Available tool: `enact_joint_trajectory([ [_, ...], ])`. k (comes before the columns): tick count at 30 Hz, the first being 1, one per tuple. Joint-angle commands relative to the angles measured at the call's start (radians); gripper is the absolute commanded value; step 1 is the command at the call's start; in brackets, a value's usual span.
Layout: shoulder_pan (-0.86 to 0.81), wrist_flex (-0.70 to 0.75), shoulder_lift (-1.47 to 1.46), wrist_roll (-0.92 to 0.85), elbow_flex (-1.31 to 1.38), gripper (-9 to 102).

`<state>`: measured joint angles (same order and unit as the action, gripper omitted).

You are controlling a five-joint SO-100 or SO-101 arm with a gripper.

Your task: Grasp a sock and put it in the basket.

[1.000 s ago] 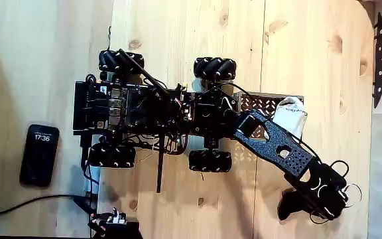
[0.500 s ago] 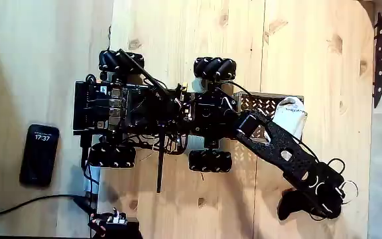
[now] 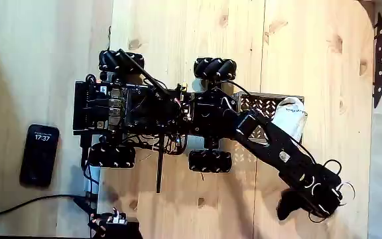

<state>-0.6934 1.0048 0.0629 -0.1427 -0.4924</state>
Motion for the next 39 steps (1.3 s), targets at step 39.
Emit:
enact_joint_trajectory([
  [39,0.672,0.210,2.295,0.563,-1.088,0],
])
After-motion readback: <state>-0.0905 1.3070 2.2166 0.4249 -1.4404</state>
